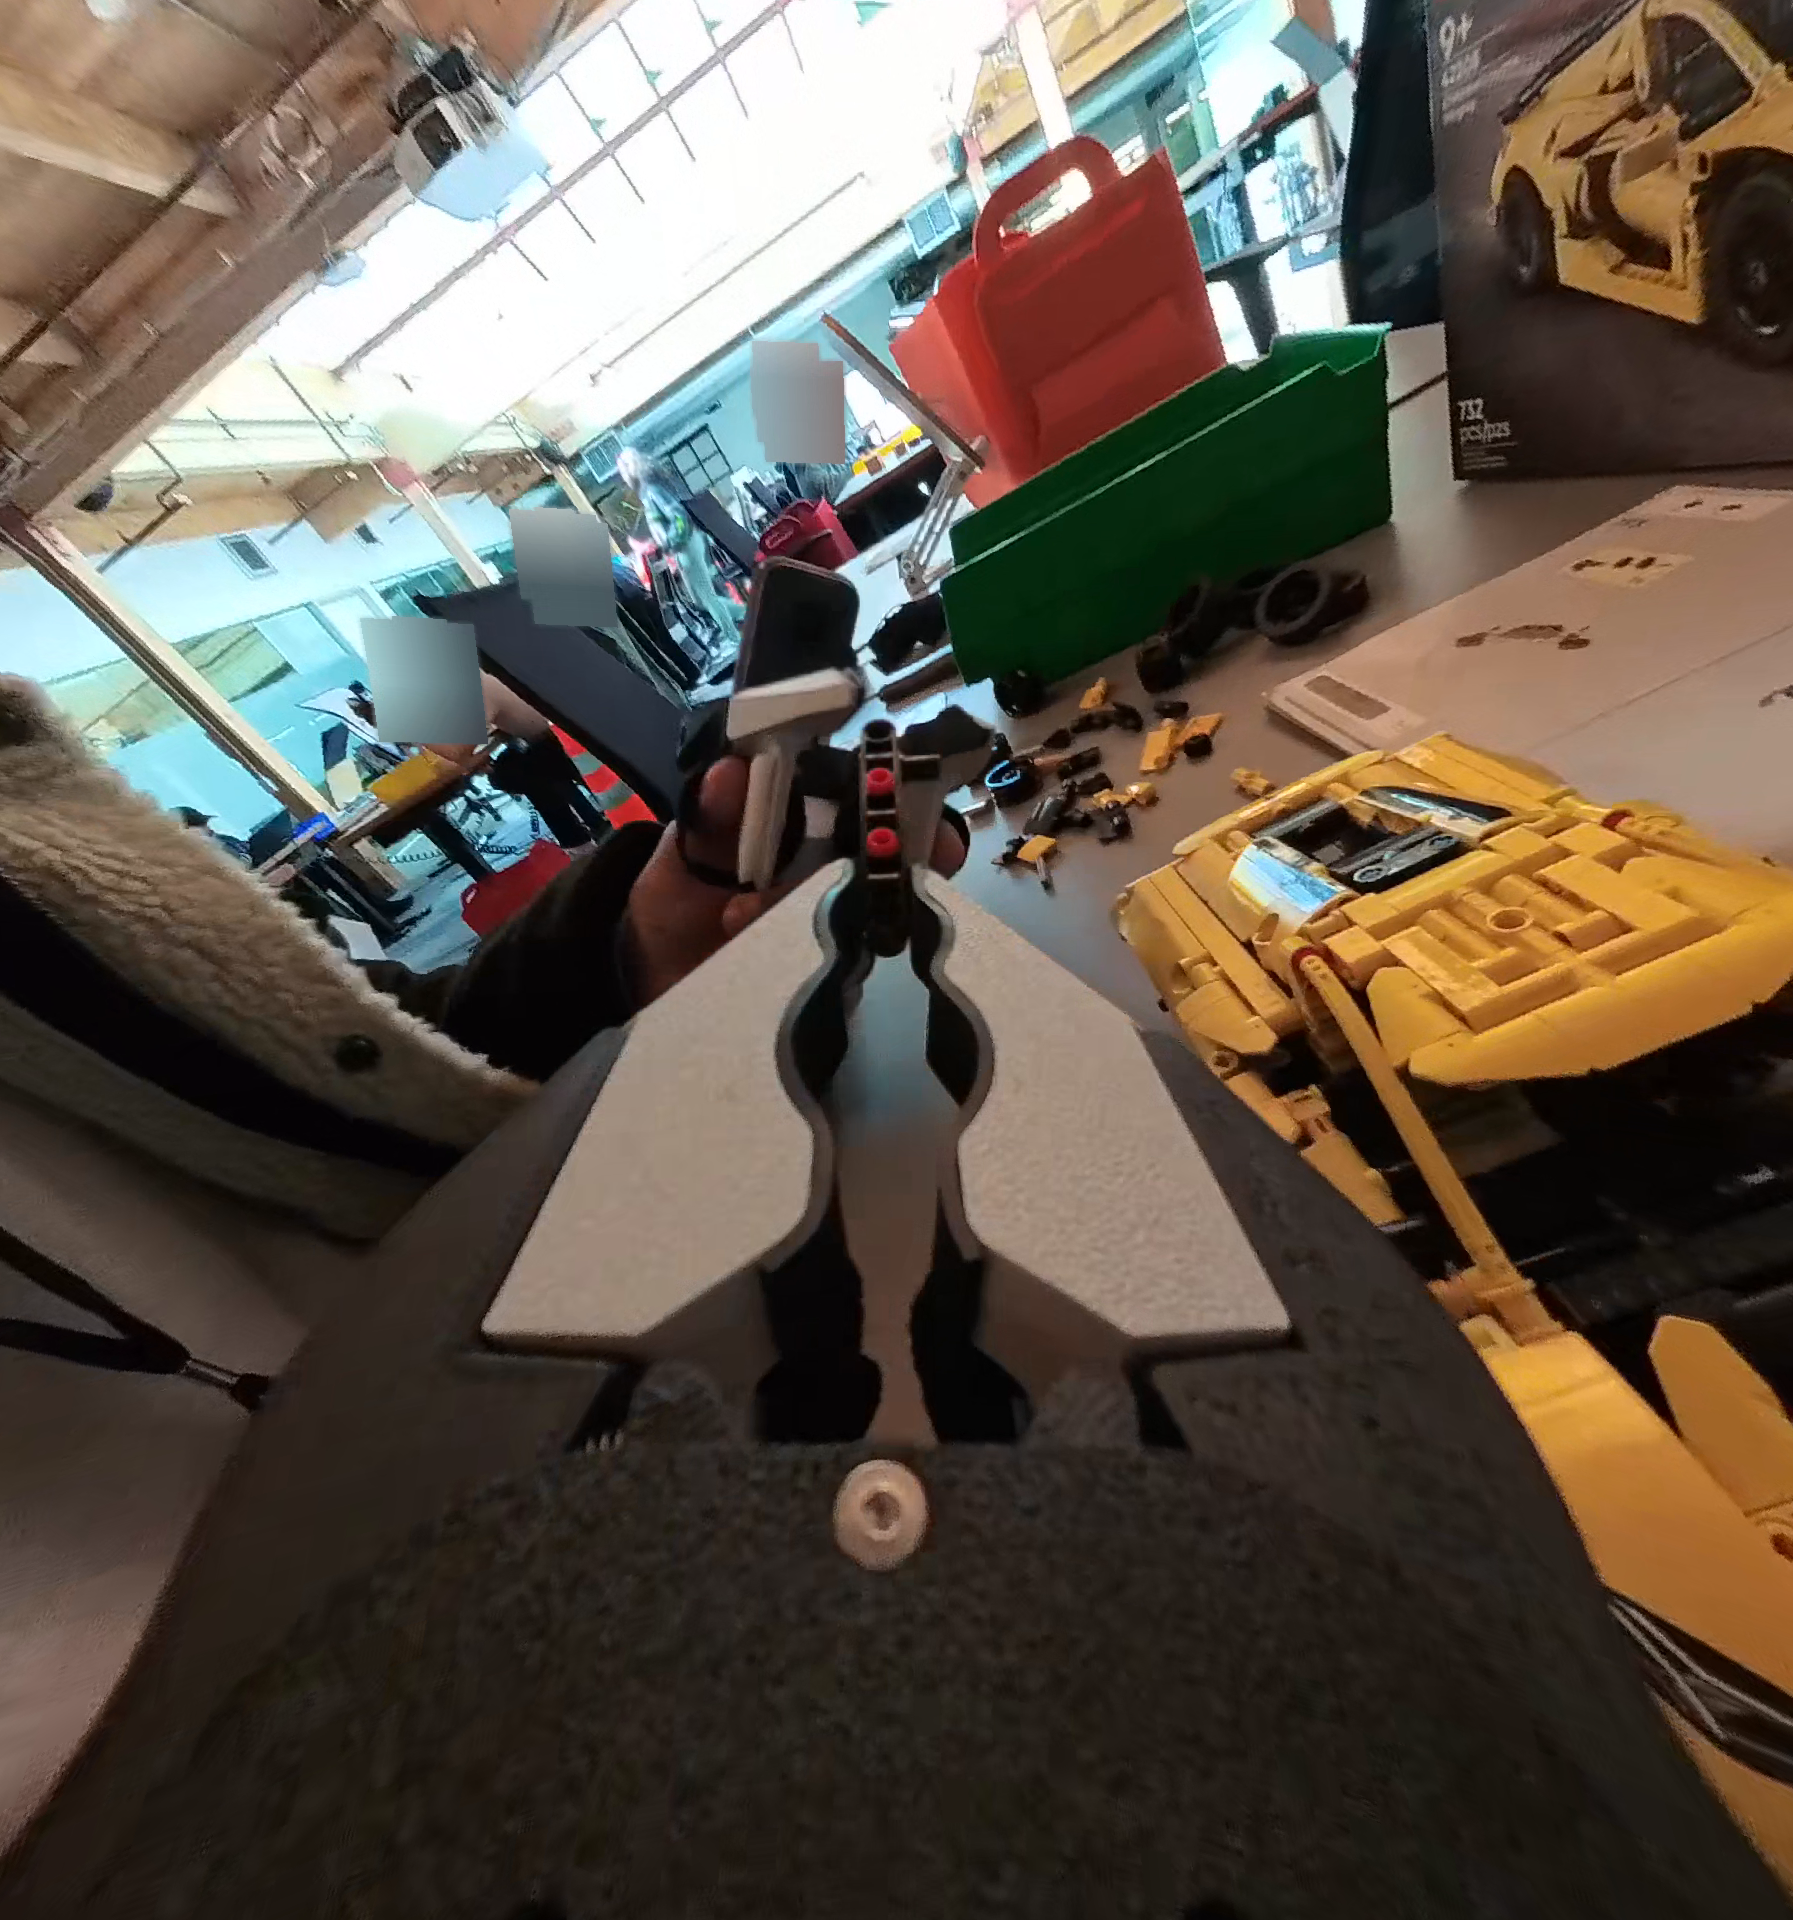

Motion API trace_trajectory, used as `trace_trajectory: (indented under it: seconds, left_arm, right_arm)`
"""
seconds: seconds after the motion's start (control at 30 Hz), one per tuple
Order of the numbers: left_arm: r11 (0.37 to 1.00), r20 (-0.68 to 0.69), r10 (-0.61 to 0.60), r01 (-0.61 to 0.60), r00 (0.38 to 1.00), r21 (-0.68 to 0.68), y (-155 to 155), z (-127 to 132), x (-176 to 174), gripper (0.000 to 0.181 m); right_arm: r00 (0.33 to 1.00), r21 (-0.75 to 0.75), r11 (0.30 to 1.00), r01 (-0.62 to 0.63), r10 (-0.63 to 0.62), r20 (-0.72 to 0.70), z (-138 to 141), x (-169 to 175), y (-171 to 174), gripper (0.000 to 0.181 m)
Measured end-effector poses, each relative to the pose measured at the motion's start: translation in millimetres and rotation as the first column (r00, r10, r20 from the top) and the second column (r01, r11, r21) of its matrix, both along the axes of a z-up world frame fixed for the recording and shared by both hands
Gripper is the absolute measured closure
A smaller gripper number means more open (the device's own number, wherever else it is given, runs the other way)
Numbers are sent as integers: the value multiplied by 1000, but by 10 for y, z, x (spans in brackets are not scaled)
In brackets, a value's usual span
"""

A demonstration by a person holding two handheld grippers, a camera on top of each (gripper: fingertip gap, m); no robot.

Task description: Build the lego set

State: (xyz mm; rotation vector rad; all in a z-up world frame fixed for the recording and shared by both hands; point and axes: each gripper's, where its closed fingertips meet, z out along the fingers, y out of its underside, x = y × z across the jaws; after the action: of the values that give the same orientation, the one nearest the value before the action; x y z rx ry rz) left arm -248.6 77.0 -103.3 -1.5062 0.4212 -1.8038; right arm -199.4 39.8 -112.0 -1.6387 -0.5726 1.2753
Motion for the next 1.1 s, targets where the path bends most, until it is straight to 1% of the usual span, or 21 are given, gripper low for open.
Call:
trace_trajectory:
  seconds: [0.07, 0.2, 0.33, 0.47, 0.77, 0.9, 1.0, 1.1]
  left_arm:
    - [999, -39, 14, -12, 999, 33, -13, -24, 25, 149]
    - [995, -115, 22, -10, 993, 98, -70, -77, 97, 149]
    - [987, -155, 37, -12, 987, 160, -117, -86, 140, 149]
    - [981, -173, 47, -13, 984, 193, -140, -89, 163, 149]
    - [979, -191, 33, 7, 981, 205, -180, -109, 198, 149]
    - [980, -185, 29, 9, 982, 200, -181, -104, 196, 149]
    - [982, -181, 20, 15, 983, 187, -182, -107, 199, 149]
    - [985, -171, 17, 13, 985, 172, -170, -100, 196, 149]
  right_arm:
    - [1000, 17, 1000, 7, -7, -3, 24, 5, 0, 175]
    - [998, 44, 998, 49, -50, 38, -11, 16, 46, 174]
    - [995, 42, 995, 93, -94, 32, -9, 72, 114, 175]
    - [995, 37, 994, 102, -103, 14, 14, 103, 130, 175]
    - [992, 55, 991, 122, -123, 18, 30, 122, 140, 175]
    - [992, 16, 994, 108, -107, -60, 104, 157, 134, 175]
    - [989, 45, 988, 146, -145, -15, 73, 184, 167, 175]
    - [981, 109, 980, 168, -177, 76, 8, 132, 173, 175]
